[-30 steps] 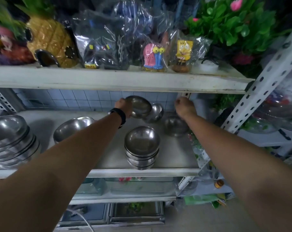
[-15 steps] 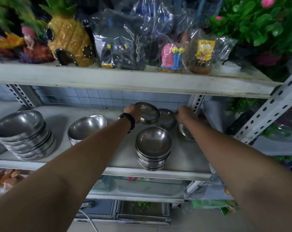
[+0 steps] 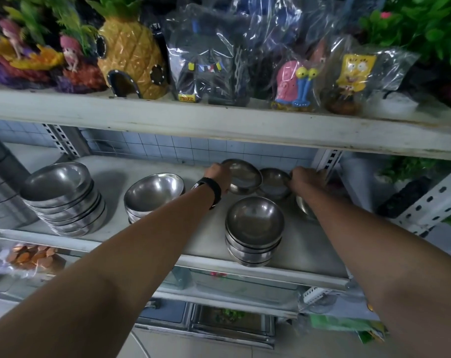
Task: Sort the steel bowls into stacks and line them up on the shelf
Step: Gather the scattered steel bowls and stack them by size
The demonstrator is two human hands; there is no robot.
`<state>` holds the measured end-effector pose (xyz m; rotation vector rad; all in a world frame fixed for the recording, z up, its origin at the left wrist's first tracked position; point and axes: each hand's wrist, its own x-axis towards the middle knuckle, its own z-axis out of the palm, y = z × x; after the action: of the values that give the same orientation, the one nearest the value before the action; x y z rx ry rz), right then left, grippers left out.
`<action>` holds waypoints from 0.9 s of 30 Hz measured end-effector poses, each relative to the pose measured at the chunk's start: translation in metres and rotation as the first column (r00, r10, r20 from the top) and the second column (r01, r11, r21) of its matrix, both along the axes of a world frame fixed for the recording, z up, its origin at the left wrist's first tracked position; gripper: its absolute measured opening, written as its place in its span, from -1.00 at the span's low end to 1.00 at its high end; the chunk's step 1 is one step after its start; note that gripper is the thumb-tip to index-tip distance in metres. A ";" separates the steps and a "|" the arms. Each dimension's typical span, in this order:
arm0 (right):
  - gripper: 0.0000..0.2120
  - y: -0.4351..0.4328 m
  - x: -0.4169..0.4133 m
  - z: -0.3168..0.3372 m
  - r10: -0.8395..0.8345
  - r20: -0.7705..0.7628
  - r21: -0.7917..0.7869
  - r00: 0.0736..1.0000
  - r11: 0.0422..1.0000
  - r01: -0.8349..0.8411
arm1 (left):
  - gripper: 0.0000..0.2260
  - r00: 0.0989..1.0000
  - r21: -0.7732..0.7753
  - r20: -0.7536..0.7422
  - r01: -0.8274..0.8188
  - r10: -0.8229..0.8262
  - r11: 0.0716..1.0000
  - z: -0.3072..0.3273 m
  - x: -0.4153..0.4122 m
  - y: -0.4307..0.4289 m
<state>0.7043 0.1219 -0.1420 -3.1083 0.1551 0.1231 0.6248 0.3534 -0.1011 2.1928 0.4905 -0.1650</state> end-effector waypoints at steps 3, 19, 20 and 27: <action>-0.67 0.002 -0.002 -0.003 0.022 -0.026 0.086 0.999 0.996 -0.020 | -0.71 0.997 0.079 0.019 0.069 -0.071 0.994 0.000 0.000 0.001; -0.58 -0.006 -0.005 0.028 -0.107 0.261 0.391 0.959 0.920 -0.004 | -0.66 0.995 -0.126 0.059 -0.069 0.077 0.990 0.012 0.001 -0.005; -0.59 -0.010 -0.006 0.033 -0.134 0.271 0.451 0.953 0.892 -0.003 | -0.66 0.995 -0.139 0.065 -0.064 0.073 0.988 0.015 0.001 -0.006; -0.64 -0.030 -0.017 0.053 -0.296 0.237 0.644 0.925 0.761 0.079 | -0.67 0.994 -0.162 0.107 -0.013 0.031 0.987 0.028 -0.011 -0.012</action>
<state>0.6871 0.0921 -0.0889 -2.3752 0.3415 -0.2911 0.6137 0.3414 -0.0729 2.0253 0.4245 -0.0698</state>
